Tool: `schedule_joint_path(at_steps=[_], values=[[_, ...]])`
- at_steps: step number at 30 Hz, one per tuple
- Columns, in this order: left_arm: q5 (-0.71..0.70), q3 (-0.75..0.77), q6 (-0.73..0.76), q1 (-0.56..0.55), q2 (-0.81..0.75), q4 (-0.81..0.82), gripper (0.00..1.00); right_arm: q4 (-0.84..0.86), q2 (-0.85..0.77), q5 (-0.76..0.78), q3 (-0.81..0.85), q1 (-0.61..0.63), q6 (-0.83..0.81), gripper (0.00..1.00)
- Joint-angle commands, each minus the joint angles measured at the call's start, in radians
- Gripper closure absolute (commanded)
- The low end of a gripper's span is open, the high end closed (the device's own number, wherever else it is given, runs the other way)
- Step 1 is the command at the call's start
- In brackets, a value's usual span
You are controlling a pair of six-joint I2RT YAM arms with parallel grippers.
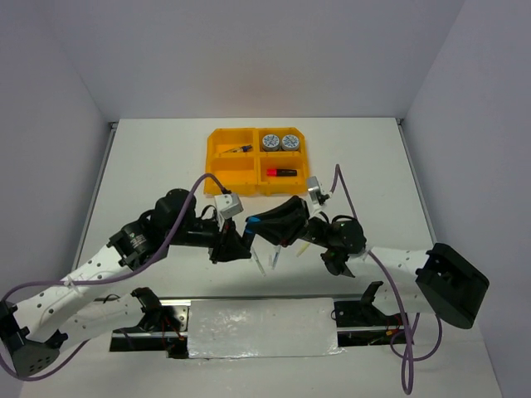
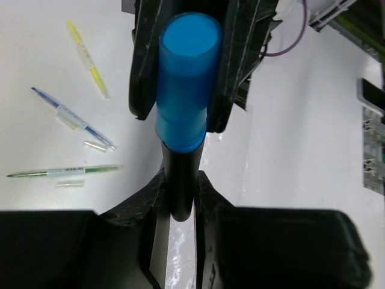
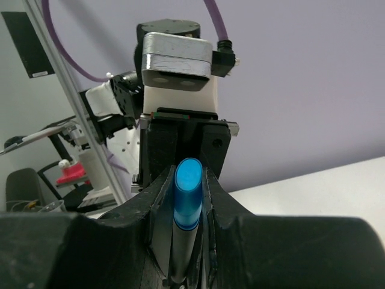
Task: Sort the stationery into containers
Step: Close the pen cap on the pen.
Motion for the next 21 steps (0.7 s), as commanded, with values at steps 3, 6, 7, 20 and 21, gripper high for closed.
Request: schedule_joint_path(at_steps=[3, 6, 7, 20, 21], values=[[0.131, 0.248, -0.114, 0.130, -0.019, 0.681, 1.00, -0.375, 0.088, -0.410, -0.066, 0.090, -0.079, 1.00], [0.214, 0.263, -0.153, 0.170, -0.012, 0.705, 1.00, -0.366, 0.094, -0.453, -0.056, 0.107, -0.075, 1.00], [0.242, 0.269, -0.165, 0.179, -0.009, 0.707, 1.00, -0.380, 0.094, -0.455, -0.050, 0.113, -0.090, 1.00], [0.437, 0.382, -0.085, 0.280, 0.021, 0.537, 1.00, -0.542, 0.124, -0.524, 0.019, 0.211, -0.161, 1.00], [0.431, 0.388, -0.068, 0.282, 0.021, 0.525, 1.00, -0.550, 0.126, -0.521, 0.021, 0.222, -0.161, 1.00]])
